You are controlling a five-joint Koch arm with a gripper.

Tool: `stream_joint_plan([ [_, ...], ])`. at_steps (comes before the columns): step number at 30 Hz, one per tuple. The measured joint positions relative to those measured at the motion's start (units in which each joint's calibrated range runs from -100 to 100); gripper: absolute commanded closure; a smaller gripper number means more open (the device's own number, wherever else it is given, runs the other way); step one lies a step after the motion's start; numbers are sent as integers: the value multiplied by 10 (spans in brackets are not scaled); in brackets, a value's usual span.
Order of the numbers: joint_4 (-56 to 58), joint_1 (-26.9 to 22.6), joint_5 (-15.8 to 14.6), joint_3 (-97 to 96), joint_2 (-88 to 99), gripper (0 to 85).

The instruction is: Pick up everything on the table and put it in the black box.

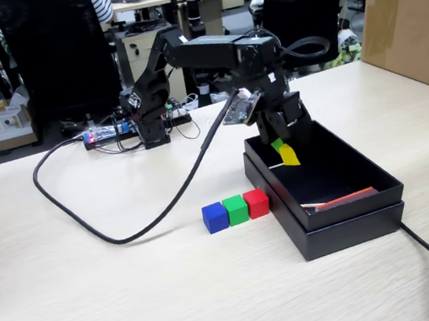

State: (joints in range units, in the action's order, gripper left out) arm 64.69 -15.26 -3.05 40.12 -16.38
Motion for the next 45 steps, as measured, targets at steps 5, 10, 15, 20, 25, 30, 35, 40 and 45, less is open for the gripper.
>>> stream_joint_plan([
  [5, 3, -1, 0, 0, -34, 741],
  [10, 9, -1, 0, 0, -45, 632],
  [15, 21, -1, -1, 0, -49, 512],
  [20, 30, 0, -4, 0, -41, 460],
  [25, 32, 10, -5, 0, 60, 462],
  [30, 32, 39, -2, 0, 202, 460],
  [35, 32, 70, 5, -25, 267, 388],
  [40, 33, 97, 13, -163, 317, 364],
  [45, 33, 117, 16, -241, 325, 362],
])
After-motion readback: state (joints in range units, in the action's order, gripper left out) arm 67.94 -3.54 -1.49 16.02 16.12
